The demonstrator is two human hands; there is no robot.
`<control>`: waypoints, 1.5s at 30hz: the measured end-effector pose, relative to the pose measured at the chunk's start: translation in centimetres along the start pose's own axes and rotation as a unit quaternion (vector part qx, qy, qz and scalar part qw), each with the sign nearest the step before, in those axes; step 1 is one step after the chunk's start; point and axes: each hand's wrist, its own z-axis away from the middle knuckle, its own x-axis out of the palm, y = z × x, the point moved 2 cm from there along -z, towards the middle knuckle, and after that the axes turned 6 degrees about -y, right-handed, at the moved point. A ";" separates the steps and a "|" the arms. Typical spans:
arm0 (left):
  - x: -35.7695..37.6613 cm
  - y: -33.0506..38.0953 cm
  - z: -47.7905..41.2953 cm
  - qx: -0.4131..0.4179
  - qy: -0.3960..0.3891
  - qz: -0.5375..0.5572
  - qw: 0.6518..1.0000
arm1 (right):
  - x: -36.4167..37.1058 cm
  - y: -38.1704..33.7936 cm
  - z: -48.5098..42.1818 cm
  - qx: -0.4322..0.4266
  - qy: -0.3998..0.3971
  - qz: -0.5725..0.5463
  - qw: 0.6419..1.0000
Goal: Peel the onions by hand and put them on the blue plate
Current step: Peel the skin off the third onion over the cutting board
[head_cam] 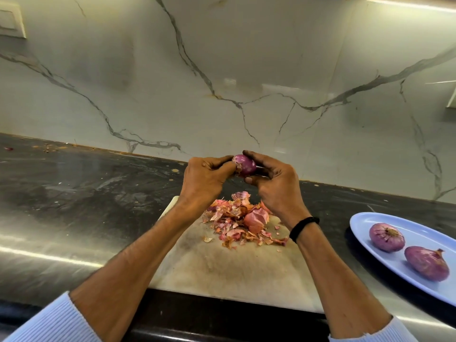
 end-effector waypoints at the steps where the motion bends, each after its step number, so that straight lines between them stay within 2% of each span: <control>1: 0.2 0.1 0.1 -0.004 -0.012 0.006 1.000 | 0.0 0.2 0.0 0.003 0.001 -0.002 1.000; 6: 0.5 0.1 0.2 0.001 -0.025 0.015 1.000 | 0.1 0.8 -0.1 0.000 -0.001 0.016 1.000; 12: 0.0 -0.3 -0.1 0.008 0.002 0.035 0.999 | 0.2 0.2 0.0 -0.001 -0.001 0.007 1.000; 18: 0.8 -0.4 -0.1 -0.046 -0.019 0.172 0.984 | 0.1 0.4 0.0 0.002 0.011 0.007 1.000; 22: 1.0 -0.9 -0.2 -0.079 -0.011 0.212 0.974 | 0.4 0.6 0.0 0.004 0.006 0.013 1.000; 29: 0.6 -0.7 -0.1 -0.031 -0.014 0.170 0.985 | 0.3 0.2 -0.1 -0.002 0.011 0.003 1.000; 35: 0.9 -0.8 0.0 -0.045 -0.023 0.180 0.982 | 0.2 0.4 -0.1 0.008 0.010 0.012 1.000; 45: 0.4 -0.8 0.0 -0.013 -0.006 0.126 0.992 | 0.4 0.5 -0.1 0.003 -0.002 0.012 1.000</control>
